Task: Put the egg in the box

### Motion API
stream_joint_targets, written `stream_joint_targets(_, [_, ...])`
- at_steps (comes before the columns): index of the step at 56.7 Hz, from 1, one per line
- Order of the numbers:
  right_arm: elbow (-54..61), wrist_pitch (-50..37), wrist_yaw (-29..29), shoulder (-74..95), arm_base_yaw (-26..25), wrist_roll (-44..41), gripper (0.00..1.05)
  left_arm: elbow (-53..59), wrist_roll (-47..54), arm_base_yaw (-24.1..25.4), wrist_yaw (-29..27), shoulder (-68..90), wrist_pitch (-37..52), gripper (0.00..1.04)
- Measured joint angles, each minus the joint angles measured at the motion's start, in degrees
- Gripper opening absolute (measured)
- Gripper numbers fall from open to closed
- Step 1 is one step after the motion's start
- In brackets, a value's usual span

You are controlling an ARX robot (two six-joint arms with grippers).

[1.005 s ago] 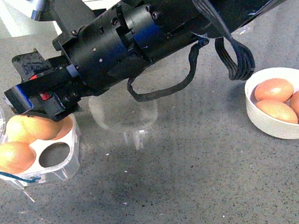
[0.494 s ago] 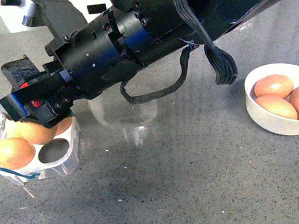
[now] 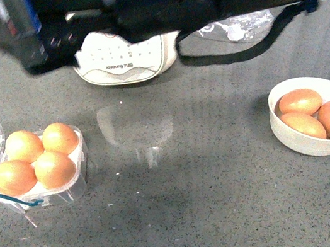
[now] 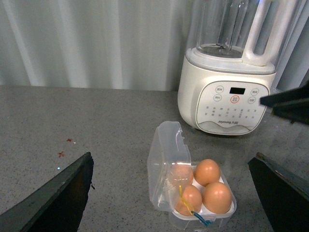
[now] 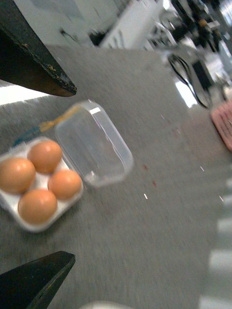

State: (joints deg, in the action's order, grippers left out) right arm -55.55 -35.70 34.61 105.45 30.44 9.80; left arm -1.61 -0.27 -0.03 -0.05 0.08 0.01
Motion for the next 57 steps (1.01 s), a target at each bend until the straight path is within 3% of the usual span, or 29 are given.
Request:
stream_joint_targets(2, [1.4, -0.3, -4.0, -1.5, -0.8, 1.7, 0.97, 0.0, 0.0, 0.0, 0.0, 0.0, 0.0, 0.98])
stream_joint_targets(7, [2.4, -0.3, -5.6, -1.7, -2.0, 3.7, 0.97, 0.0, 0.0, 0.0, 0.0, 0.0, 0.0, 0.98])
stream_joint_targets(9, [4.1, -4.9, -14.7, -1.4, -0.9, 2.3, 0.93, 0.0, 0.0, 0.0, 0.0, 0.0, 0.0, 0.98])
stream_joint_targets(10, [6.3, -10.5, -25.2, -1.4, -0.3, -0.3, 0.88, 0.0, 0.0, 0.0, 0.0, 0.0, 0.0, 0.98])
stream_joint_targets(12, [9.0, -15.5, -35.2, -2.0, 0.1, -2.8, 0.83, 0.0, 0.0, 0.0, 0.1, 0.0, 0.0, 0.98])
stream_joint_targets(17, [16.9, -23.7, -52.9, -6.1, -0.7, -6.6, 0.68, 0.0, 0.0, 0.0, -0.2, 0.0, 0.0, 0.98])
stream_joint_targets(21, [21.7, -25.8, -58.8, -10.3, -3.1, -7.9, 0.58, 0.0, 0.0, 0.0, -0.2, 0.0, 0.0, 0.98])
stream_joint_targets(29, [30.9, -26.9, -57.2, -18.0, -8.8, -8.9, 0.34, 0.0, 0.0, 0.0, 0.0, 0.0, 0.0, 0.98])
stream_joint_targets(39, [39.8, -29.6, -51.1, -24.5, -12.9, -9.6, 0.04, 0.0, 0.0, 0.0, -0.1, 0.0, 0.0, 0.98])
stream_joint_targets(57, [49.2, -23.7, -44.7, -38.5, -20.0, -9.7, 0.03, 0.0, 0.0, 0.0, 0.0, 0.0, 0.0, 0.98])
